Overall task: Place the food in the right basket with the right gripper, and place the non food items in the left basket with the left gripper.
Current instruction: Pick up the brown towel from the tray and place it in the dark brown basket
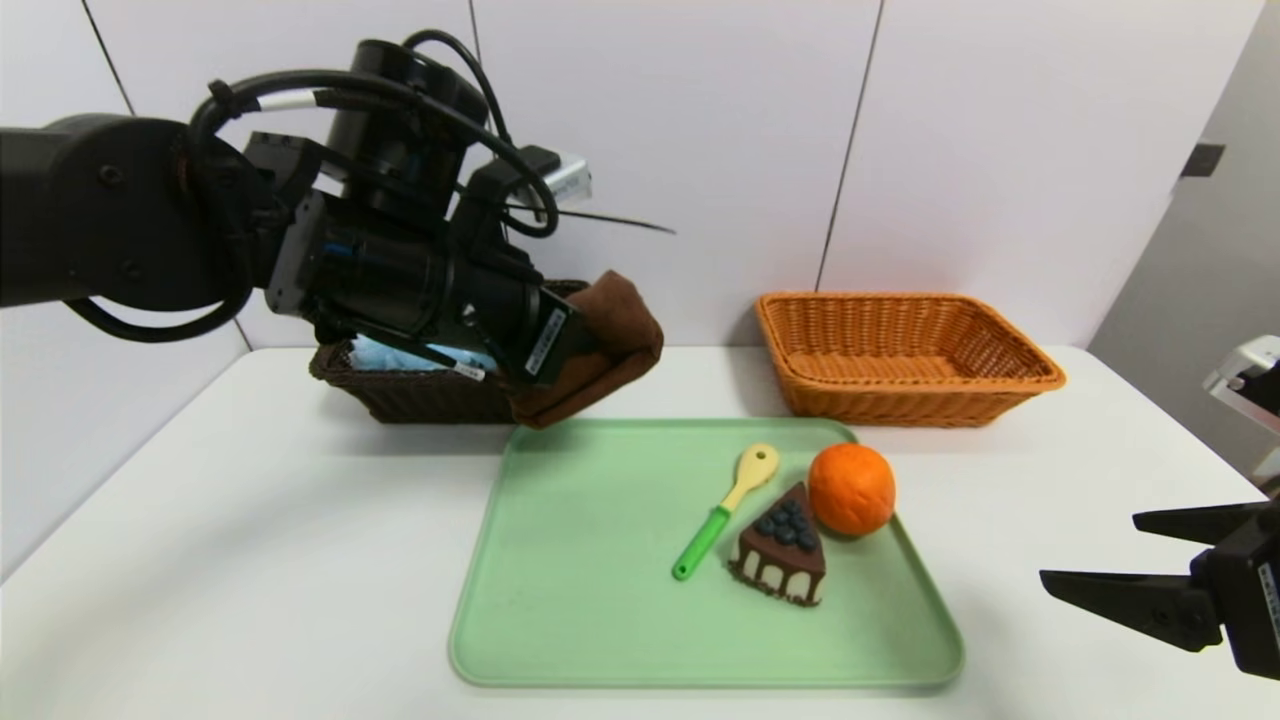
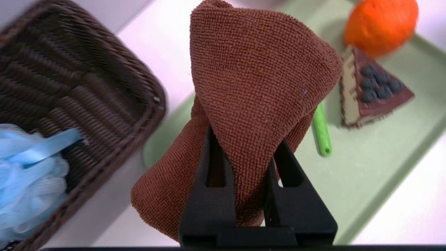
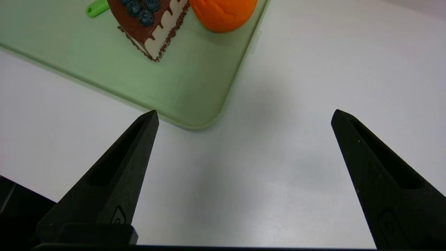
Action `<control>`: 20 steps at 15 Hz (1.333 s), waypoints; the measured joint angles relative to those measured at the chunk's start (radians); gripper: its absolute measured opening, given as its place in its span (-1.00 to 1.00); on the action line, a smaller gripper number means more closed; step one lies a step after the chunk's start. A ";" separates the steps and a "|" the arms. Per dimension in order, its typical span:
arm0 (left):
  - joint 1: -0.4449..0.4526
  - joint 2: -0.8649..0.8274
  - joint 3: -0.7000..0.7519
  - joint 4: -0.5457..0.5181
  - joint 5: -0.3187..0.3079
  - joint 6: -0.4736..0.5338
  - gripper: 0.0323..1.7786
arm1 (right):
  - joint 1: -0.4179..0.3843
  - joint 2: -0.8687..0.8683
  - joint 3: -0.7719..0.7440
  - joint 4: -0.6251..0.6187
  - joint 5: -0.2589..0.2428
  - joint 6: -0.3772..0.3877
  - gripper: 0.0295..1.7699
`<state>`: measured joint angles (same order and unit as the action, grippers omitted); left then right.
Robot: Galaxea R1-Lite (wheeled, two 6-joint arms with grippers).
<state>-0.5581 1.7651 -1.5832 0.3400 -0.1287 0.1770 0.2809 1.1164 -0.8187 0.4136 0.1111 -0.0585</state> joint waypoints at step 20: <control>0.240 0.382 -0.357 -0.014 0.101 -0.081 -0.74 | 0.000 0.000 0.002 -0.001 0.000 -0.002 0.93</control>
<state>-0.3185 2.1474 -1.9406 0.3260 -0.0272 0.0957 0.2804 1.1160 -0.8164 0.4128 0.1106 -0.0606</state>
